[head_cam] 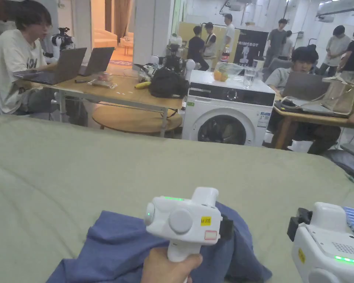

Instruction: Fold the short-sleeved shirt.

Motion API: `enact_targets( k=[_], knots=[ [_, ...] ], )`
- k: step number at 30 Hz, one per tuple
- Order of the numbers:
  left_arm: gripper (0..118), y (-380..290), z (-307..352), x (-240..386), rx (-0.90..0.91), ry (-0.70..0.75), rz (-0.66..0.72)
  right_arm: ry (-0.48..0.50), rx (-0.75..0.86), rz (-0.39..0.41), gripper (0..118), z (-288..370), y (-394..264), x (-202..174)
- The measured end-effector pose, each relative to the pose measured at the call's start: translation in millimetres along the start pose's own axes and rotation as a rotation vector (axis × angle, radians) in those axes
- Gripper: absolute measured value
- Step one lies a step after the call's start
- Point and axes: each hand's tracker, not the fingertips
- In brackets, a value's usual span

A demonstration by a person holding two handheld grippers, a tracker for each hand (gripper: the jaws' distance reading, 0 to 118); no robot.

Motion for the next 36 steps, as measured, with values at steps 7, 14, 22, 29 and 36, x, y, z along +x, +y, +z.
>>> enact_targets(
  k=[7, 14, 22, 29, 36],
  knots=[
    [57, -27.8, 11.9, -14.4, 0.009, 0.066, 0.024, 0.037, -0.053, -0.024, 0, -3.4, -9.0, -9.2],
    [55, -30.8, 92.4, -36.5, 0.206, 0.236, -0.015, 0.096, -0.047, -0.023, 0, -5.1, -3.8, -40.9],
    [0, -23.1, 151.4, -91.9, 0.212, 0.429, 0.003, 0.182, -0.050, 0.003, 0, -13.5, 2.4, -84.1],
    [0, 17.2, 157.4, -190.3, 0.053, 0.420, 0.150, 0.200, -0.124, -0.034, 0, -26.5, 6.2, -94.4],
    [61, 22.6, 149.8, -213.1, -0.030, 0.439, 0.305, 0.208, -0.161, -0.072, 0, -38.9, 7.3, -82.2]
  ],
)
